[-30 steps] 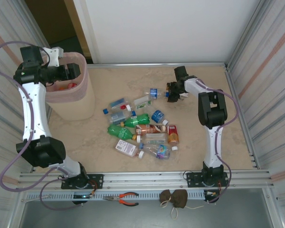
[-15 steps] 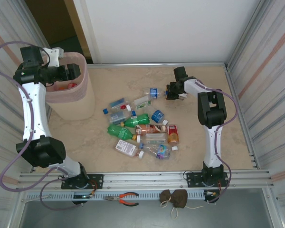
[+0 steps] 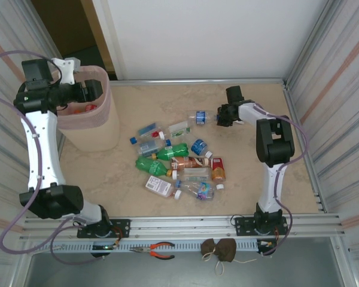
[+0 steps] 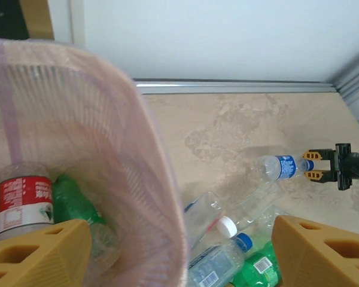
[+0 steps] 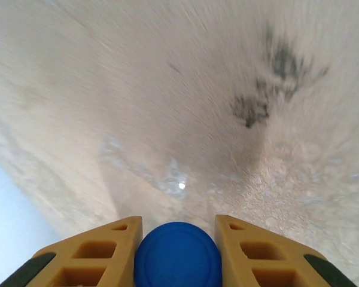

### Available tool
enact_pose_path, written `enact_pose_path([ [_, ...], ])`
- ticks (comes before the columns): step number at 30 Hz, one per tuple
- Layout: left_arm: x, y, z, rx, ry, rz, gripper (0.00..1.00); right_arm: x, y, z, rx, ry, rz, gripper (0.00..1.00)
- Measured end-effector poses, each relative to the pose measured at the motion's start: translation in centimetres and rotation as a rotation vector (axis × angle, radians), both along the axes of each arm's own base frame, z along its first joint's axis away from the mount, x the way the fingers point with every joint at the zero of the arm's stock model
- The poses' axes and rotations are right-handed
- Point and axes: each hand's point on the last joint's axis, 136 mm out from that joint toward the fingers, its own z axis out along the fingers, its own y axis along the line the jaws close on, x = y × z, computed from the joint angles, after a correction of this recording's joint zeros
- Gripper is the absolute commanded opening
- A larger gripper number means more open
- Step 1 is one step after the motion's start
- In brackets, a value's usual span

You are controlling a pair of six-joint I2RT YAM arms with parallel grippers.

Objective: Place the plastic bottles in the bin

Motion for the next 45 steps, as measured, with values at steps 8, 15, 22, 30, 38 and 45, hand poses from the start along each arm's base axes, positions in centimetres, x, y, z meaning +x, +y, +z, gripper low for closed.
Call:
enact_pose_path([
  [8, -2.4, -4.8, 2.0, -0.022, -0.090, -0.148, 0.79, -0.9, -5.5, 8.3, -0.174, -0.244, 0.085, 0.20],
  [15, -5.7, -11.5, 3.2, -0.039, -0.162, -0.365, 0.79, -4.4, -5.7, 16.4, -0.398, -0.517, 0.359, 0.22],
  [22, -10.0, -18.1, 3.4, -0.079, -0.221, -0.608, 0.80, -10.5, -2.9, 23.7, -0.544, -0.821, 0.675, 0.20],
  [30, -13.9, -24.8, 1.9, -0.138, -0.238, -0.850, 0.81, -19.0, 2.8, 31.1, -0.677, -1.214, 0.994, 0.12],
  [38, -16.4, -30.4, 0.7, -0.170, -0.247, -1.006, 0.83, -24.5, 6.9, 33.9, -0.668, -1.450, 1.188, 0.07],
  [45, -16.3, -33.7, -1.3, -0.116, -0.229, -0.994, 0.84, -25.6, 9.1, 33.8, -0.650, -1.471, 1.258, 0.05],
])
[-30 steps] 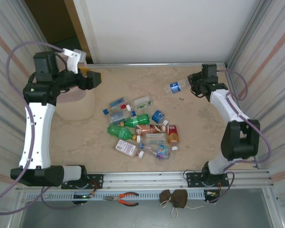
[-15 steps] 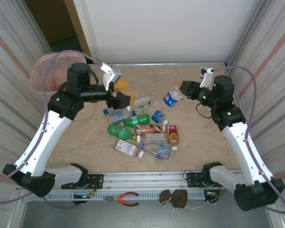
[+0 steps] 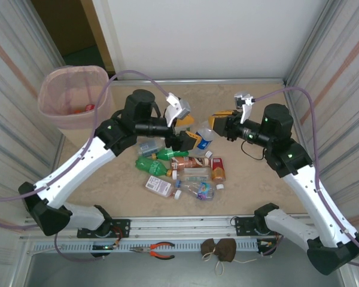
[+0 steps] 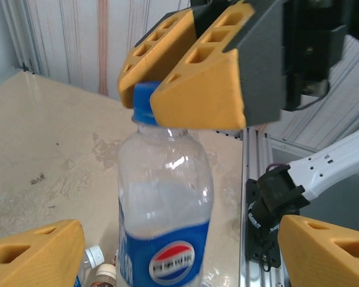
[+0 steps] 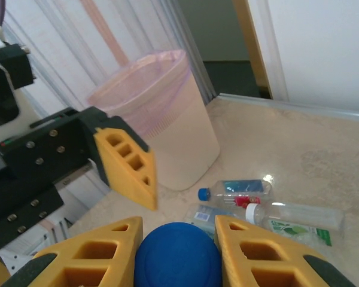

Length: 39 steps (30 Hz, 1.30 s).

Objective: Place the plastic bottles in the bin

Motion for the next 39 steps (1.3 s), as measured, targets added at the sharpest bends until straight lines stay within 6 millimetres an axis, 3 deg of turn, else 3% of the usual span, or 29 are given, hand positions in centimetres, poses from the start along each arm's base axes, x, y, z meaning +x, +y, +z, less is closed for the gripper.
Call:
enact_pose_path([
  [11, 1.5, -3.4, -2.5, 0.056, 0.004, 0.042, 0.71, 1.3, 0.5, -0.2, -0.026, 0.004, -0.085, 0.04],
  [17, 2.3, -3.8, -3.1, 0.075, -0.002, 0.068, 0.61, 1.9, 0.0, -0.7, -0.038, 0.020, -0.135, 0.03],
  [34, 2.6, -4.4, -3.8, 0.085, 0.000, 0.058, 0.65, 2.0, -0.1, -0.7, -0.025, 0.036, -0.146, 0.03],
  [39, 2.6, -4.5, -3.9, 0.088, 0.000, 0.053, 0.58, 2.0, -0.1, -0.6, -0.022, 0.039, -0.146, 0.03],
])
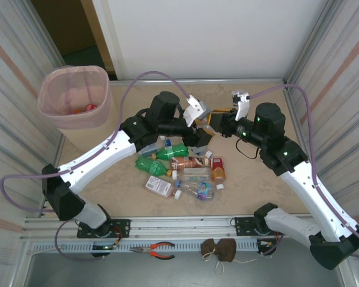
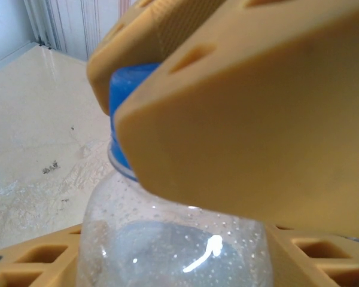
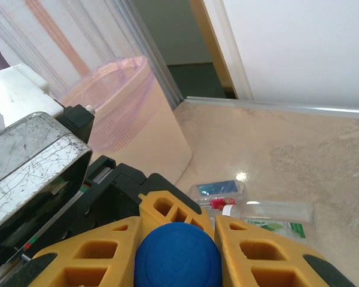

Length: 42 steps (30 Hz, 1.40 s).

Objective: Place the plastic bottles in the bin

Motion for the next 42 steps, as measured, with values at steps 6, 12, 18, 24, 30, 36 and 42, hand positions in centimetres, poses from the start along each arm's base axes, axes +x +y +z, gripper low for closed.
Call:
enact_pose_path([
  [6, 0.0, 0.0, 0.1, -0.003, -0.006, -0.001, 0.51, 0.1, -0.1, 0.2, 0.010, 0.008, -0.011, 0.21],
  [12, 0.0, 0.0, 0.1, 0.002, -0.009, -0.001, 0.50, 0.2, -0.6, 0.7, 0.017, 0.003, -0.042, 0.59],
  [18, 0.7, 0.7, 1.2, 0.006, -0.030, 0.023, 0.49, 0.0, -2.7, 2.7, 0.014, -0.038, -0.136, 0.71],
  [24, 3.8, 4.3, 2.6, 0.025, -0.029, 0.140, 0.49, -1.6, -5.9, 6.1, 0.056, -0.131, -0.248, 0.73],
  [30, 7.7, 11.2, 5.4, 0.022, -0.039, 0.324, 0.48, -2.3, -8.7, 7.3, 0.072, -0.174, -0.346, 0.74],
  [36, 11.0, 20.7, 9.0, 0.002, -0.062, 0.561, 0.48, -1.7, -9.4, 6.9, 0.057, -0.164, -0.379, 0.74],
  [42, 13.0, 30.3, 11.4, -0.011, -0.072, 0.796, 0.48, -0.8, -9.1, 6.0, 0.037, -0.134, -0.376, 0.74],
])
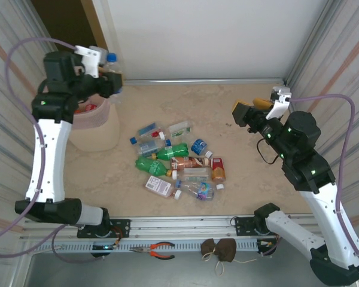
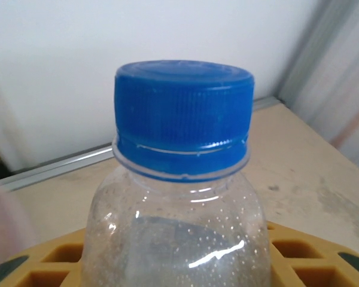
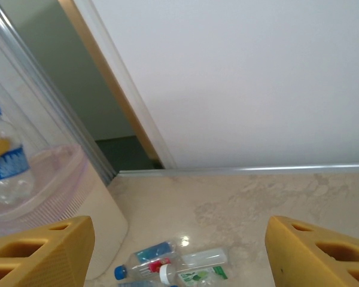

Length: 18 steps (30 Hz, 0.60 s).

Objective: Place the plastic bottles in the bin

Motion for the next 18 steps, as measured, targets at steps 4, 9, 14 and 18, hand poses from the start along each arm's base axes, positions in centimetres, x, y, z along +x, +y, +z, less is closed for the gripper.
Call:
enact_pose_path([
  [4, 0.6, 4.6, 0.6, -0.002, 0.007, 0.103, 0.48, 0.2, 0.4, -0.3, -0.004, 0.010, 0.014, 0.74],
  [9, 2.4, 9.1, -0.9, 0.003, 0.061, 0.191, 0.48, 0.2, 0.4, -0.3, -0.004, 0.011, 0.018, 0.74],
  [14, 4.6, 11.7, -5.4, -0.003, 0.194, 0.224, 0.48, 0.3, 0.6, -0.4, -0.005, 0.015, 0.027, 0.74],
  [18, 5.6, 12.7, -9.2, 0.014, 0.310, 0.243, 0.48, 0.4, 0.8, -0.5, -0.006, 0.020, 0.035, 0.74],
])
